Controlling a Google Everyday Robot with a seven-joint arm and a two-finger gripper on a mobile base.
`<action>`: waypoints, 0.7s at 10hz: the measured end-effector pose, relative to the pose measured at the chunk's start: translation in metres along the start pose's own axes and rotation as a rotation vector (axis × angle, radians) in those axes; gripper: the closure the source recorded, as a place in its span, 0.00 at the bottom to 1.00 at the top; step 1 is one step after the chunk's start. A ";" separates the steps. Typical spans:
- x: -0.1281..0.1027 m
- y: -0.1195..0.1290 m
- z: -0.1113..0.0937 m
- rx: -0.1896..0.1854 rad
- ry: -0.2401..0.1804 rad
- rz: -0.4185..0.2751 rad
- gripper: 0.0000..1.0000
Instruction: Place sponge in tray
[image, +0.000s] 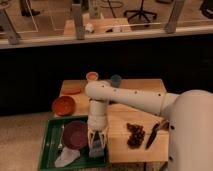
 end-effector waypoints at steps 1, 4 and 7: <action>0.001 0.000 0.001 -0.001 -0.006 -0.001 0.36; 0.001 0.002 0.002 0.005 -0.028 -0.007 0.20; 0.001 0.003 0.001 0.021 -0.042 -0.010 0.20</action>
